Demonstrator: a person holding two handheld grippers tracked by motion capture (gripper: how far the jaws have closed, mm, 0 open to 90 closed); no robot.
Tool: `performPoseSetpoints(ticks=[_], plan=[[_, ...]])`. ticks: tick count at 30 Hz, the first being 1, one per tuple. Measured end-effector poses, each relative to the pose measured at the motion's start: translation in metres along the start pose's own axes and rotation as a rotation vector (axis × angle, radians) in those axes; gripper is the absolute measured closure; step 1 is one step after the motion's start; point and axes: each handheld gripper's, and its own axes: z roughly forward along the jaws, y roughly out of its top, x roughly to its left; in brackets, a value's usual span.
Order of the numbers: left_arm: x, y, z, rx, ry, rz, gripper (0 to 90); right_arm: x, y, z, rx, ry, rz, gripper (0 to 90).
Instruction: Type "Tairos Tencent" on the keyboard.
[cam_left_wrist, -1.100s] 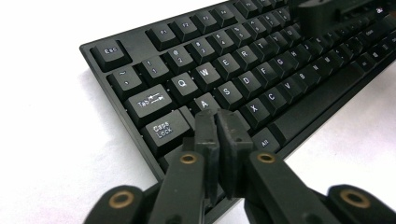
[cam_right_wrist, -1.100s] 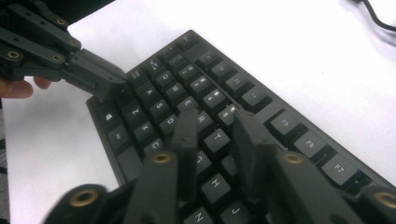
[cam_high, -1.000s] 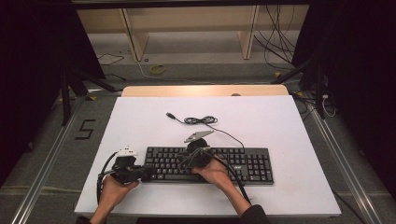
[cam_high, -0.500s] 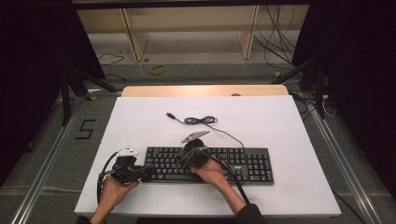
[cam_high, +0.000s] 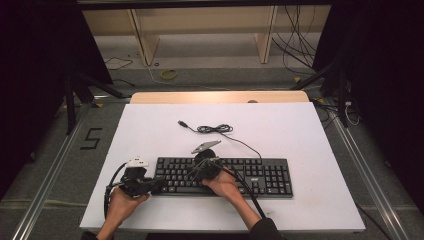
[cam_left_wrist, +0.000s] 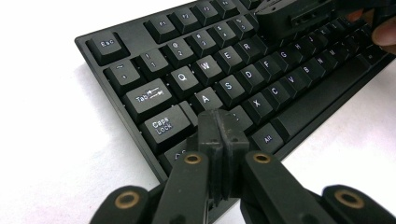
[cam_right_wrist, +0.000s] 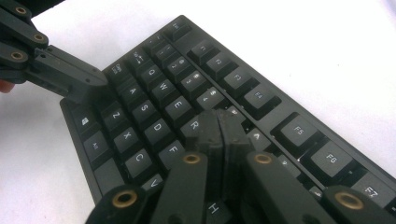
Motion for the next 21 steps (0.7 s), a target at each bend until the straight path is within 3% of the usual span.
performPoseSetpoints(ticks=[21], plan=[[0.0016, -0.0004, 0.0025, 0.016, 0.002, -0.007, 89.1, 0.0014, -0.0021, 0.0023, 0.012, -0.012, -0.001, 90.0]])
